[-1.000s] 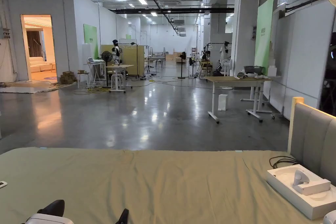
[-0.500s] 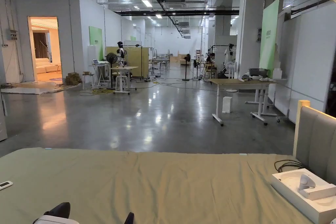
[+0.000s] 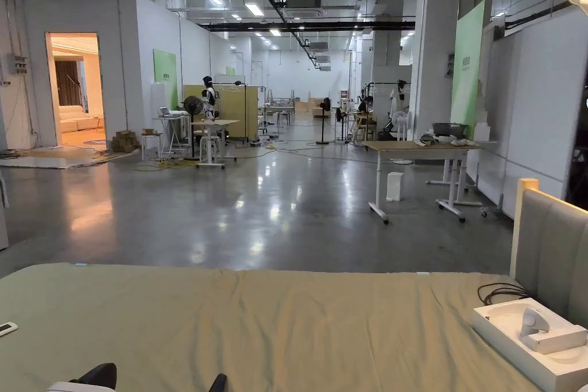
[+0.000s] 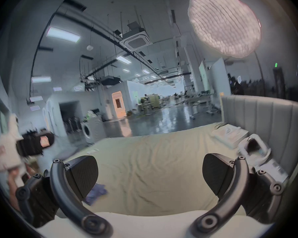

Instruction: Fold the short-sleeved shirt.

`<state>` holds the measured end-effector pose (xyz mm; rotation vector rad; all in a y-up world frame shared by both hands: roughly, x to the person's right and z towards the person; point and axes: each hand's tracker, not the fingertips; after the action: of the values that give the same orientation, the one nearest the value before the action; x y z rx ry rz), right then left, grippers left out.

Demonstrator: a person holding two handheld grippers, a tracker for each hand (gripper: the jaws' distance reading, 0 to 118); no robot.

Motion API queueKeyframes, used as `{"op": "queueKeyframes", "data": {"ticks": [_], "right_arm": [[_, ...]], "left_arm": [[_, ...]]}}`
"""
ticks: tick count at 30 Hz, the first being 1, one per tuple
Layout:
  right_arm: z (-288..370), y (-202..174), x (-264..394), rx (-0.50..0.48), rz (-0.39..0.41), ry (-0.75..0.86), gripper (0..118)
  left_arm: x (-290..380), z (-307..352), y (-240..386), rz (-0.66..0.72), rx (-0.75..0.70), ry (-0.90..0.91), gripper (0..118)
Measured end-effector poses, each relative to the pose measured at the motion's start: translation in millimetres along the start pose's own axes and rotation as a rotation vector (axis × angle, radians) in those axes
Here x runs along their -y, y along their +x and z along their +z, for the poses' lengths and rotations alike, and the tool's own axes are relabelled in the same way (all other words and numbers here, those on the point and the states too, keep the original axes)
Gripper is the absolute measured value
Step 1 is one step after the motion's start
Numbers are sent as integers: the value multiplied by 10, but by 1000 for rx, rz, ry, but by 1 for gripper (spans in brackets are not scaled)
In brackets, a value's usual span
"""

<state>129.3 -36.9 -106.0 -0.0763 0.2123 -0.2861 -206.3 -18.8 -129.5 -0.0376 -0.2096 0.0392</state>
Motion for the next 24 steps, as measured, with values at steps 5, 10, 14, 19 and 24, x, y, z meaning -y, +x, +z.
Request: {"op": "queueKeyframes", "data": {"ticks": [5, 10, 14, 19, 24], "right_arm": [[-4, 57, -72, -1, -72, 4, 118], [-137, 20, -151, 111, -126, -122, 118], [-196, 91, -126, 174, -187, -117, 118], [-222, 201, -56, 198, -215, -114, 118], [-234, 168, -81, 240, -206, -143, 118]], "left_arm": [[-36, 27, -28, 28, -9, 2, 99], [-107, 60, -22, 50, 9, 17, 99], [-142, 72, 10, 49, 25, 25, 99], [-147, 79, 33, 30, 28, 21, 99], [-129, 60, 38, 36, 27, 10, 99]]}}
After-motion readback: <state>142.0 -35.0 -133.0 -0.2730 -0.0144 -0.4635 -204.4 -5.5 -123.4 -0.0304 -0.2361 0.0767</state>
